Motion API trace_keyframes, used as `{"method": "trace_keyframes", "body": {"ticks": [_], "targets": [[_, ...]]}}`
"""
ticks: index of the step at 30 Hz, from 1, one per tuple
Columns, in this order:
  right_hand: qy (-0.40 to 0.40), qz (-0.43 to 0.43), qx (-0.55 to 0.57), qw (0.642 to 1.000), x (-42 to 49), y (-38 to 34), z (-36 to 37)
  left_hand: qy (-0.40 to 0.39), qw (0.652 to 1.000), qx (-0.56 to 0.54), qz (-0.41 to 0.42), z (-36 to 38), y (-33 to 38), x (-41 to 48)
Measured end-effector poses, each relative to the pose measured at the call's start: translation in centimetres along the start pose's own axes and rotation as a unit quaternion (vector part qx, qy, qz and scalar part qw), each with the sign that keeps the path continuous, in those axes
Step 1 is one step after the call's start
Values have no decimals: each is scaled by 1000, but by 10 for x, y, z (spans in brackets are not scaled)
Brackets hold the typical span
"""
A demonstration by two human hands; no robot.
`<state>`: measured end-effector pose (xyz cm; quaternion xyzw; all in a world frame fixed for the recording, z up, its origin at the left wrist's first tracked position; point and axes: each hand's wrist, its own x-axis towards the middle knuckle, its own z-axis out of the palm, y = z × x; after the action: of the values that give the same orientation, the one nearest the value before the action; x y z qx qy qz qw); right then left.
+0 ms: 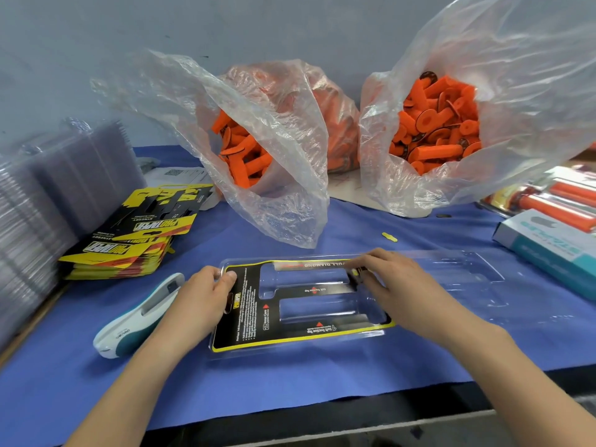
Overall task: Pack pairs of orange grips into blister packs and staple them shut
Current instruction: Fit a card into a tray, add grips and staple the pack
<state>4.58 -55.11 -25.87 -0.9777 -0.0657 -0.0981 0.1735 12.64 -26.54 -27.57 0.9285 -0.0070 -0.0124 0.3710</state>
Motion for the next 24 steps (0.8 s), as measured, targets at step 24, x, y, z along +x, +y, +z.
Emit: {"method": "trace_keyframes", "body": {"ticks": [24], "targets": [[-197,32,80,977,-24,24,-29,6,1000,-1,5,1,4,0]]}}
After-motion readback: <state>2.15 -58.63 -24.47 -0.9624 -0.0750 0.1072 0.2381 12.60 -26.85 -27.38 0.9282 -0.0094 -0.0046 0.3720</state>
